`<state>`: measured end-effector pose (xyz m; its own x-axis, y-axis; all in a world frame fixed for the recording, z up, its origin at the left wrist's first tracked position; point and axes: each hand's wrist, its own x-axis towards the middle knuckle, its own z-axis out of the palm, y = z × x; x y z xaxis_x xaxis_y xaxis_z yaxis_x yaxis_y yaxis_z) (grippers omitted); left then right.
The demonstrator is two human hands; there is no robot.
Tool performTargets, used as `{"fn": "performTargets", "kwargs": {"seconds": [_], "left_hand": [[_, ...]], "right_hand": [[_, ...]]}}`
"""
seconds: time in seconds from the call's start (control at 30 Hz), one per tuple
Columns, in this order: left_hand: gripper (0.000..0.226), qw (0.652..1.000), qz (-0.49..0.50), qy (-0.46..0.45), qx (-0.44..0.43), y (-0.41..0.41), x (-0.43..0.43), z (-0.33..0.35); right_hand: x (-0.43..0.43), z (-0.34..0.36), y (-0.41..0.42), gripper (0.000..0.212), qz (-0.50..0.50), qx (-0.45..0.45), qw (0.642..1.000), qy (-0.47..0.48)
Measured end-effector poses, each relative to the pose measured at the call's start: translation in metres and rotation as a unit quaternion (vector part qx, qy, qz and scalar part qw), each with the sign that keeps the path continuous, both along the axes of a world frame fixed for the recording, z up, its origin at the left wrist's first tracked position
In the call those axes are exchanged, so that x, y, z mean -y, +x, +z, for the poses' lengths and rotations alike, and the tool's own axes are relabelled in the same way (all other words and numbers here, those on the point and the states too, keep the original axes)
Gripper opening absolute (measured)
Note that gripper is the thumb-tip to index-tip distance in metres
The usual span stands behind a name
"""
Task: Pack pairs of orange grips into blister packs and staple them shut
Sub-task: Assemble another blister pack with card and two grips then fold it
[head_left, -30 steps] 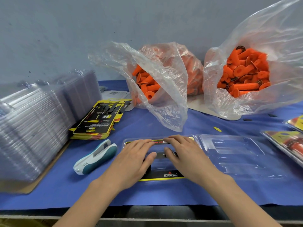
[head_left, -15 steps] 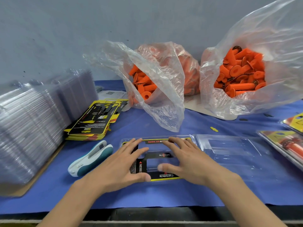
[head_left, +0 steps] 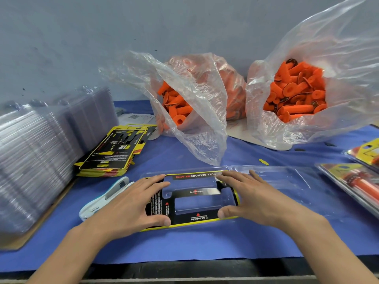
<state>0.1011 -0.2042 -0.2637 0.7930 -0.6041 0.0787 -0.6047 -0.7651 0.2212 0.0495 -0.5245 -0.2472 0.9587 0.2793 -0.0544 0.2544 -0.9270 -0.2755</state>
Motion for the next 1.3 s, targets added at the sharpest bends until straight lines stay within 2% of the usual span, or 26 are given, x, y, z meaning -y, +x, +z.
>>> {"fn": "performTargets", "kwargs": {"seconds": [0.23,0.33,0.47,0.63,0.9,1.1,1.2,1.3], "left_hand": [[0.095,1.0,0.002,-0.003,0.002,0.003,-0.007,-0.001],[0.09,1.0,0.009,-0.008,0.006,0.003,-0.01,-0.003],[0.087,1.0,0.009,0.004,0.019,0.003,-0.01,-0.005],[0.072,1.0,0.014,0.008,0.022,0.001,-0.011,-0.004],[0.034,0.994,0.006,-0.085,0.069,-0.005,-0.01,0.006],[0.018,0.987,0.023,-0.137,0.075,-0.004,-0.007,0.011],[0.033,0.971,0.041,-0.21,0.109,0.002,0.001,0.021],[0.034,0.949,0.056,-0.279,0.139,0.014,0.022,0.048]], "right_hand": [[0.008,0.003,-0.005,0.074,0.004,-0.001,1.0,0.02],[0.011,0.0,-0.007,0.071,0.004,0.004,1.0,-0.011],[0.018,-0.002,-0.012,0.055,-0.013,0.019,0.999,-0.034],[0.021,-0.003,-0.015,0.049,-0.019,0.03,0.998,-0.047],[0.023,-0.002,-0.011,0.047,-0.044,0.04,0.998,-0.033],[0.021,0.005,-0.008,0.042,-0.064,0.071,0.995,-0.008],[0.019,0.012,-0.001,0.042,-0.082,0.101,0.99,0.047],[0.017,0.017,0.012,0.038,-0.095,0.117,0.983,0.105]]}}
